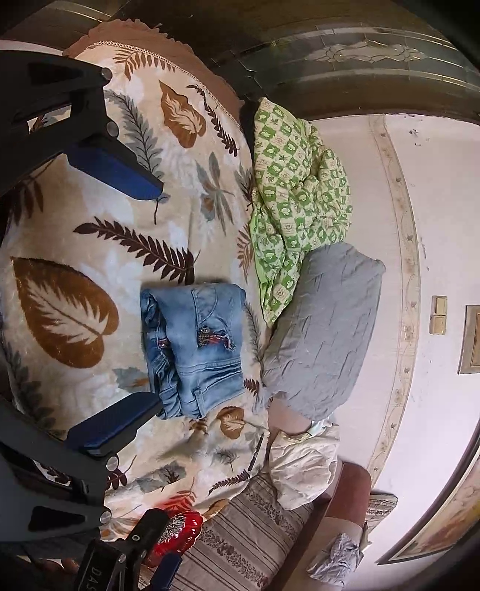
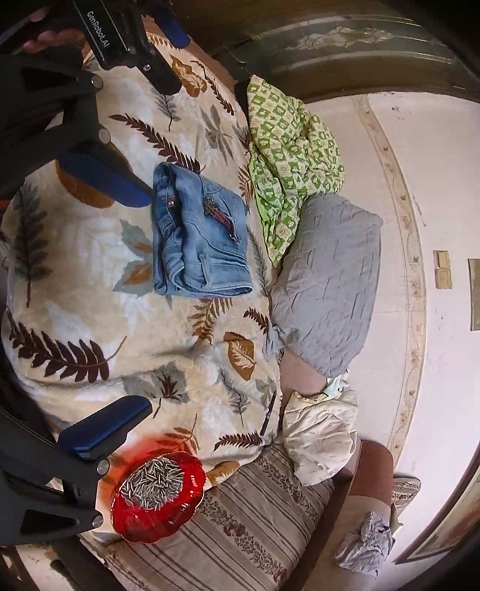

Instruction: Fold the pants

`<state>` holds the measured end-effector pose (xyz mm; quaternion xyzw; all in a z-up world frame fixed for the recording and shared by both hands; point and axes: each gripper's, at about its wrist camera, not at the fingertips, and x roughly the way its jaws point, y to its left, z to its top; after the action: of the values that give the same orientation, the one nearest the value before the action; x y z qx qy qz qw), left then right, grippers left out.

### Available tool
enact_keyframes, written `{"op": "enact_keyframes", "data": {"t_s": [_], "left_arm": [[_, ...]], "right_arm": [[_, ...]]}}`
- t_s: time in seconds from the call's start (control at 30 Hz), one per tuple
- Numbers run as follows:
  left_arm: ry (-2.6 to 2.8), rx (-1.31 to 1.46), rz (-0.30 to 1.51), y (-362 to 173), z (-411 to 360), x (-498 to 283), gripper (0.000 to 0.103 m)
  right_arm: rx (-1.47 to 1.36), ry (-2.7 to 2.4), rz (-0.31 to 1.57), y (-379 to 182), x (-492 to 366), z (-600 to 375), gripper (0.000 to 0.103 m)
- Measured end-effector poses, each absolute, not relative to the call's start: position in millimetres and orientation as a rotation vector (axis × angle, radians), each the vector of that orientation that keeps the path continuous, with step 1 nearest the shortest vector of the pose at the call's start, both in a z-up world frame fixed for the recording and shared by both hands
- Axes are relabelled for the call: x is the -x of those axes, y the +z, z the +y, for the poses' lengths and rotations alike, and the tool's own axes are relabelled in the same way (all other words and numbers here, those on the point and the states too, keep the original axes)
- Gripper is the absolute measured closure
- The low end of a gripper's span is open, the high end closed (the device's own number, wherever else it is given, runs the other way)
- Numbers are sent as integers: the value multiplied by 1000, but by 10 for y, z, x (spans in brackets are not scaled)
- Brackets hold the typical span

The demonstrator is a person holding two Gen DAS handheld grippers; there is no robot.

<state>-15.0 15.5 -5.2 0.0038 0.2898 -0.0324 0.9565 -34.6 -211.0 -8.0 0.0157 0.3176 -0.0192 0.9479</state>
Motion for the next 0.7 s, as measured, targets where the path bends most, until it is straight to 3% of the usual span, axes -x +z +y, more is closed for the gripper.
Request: {"op": "enact_keyframes", "data": {"t_s": [0.7], "left_arm": [[-71,1,609,-69,141,142,0]], "right_arm": [[-28,-32,657,-115,325,-2124,0]]}}
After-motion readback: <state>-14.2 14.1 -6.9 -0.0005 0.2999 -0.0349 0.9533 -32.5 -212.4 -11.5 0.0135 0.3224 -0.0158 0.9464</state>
